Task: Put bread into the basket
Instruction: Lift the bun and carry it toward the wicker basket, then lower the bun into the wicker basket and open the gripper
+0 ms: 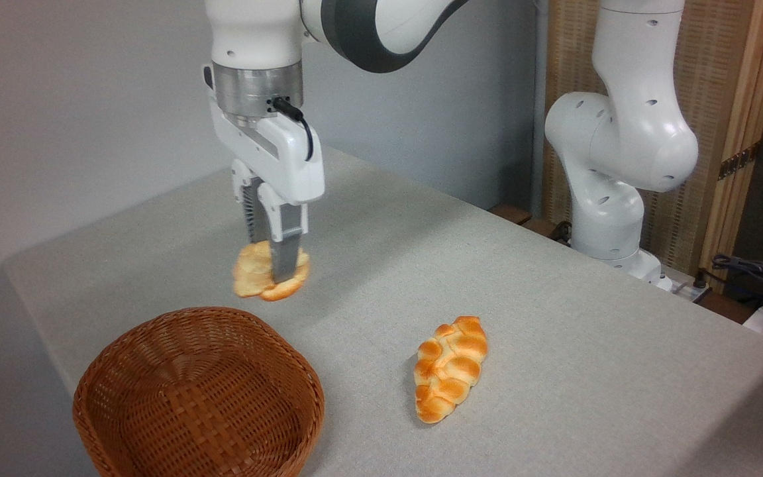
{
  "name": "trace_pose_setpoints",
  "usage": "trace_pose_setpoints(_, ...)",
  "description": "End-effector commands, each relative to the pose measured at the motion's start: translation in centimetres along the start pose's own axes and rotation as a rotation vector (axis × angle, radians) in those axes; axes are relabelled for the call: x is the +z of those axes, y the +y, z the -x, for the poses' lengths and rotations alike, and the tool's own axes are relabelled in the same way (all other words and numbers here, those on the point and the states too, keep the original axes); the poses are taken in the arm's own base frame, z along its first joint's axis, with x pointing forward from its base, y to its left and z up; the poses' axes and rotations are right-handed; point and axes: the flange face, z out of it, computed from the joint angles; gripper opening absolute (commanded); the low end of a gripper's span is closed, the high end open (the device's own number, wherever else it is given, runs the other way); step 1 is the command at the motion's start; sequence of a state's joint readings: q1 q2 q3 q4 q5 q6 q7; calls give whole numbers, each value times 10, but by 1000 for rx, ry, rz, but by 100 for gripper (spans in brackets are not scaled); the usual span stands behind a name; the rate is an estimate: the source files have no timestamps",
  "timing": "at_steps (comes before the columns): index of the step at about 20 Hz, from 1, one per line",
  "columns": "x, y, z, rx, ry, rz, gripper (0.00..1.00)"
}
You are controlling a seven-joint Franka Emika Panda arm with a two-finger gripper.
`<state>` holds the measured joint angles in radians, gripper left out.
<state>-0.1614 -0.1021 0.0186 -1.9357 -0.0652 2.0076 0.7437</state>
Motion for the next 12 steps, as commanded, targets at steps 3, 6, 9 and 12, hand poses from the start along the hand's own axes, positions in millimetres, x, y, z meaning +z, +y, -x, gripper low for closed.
trace_pose_setpoints(3,15,-21,-19,8,97,-89,88)
trace_pose_setpoints(6,30,-22,-25,10,94,-89,100)
trace_pose_setpoints(9,36,-15,-32,26,88,-78,100)
trace_pose_setpoints(12,36,-15,-32,24,88,-78,100)
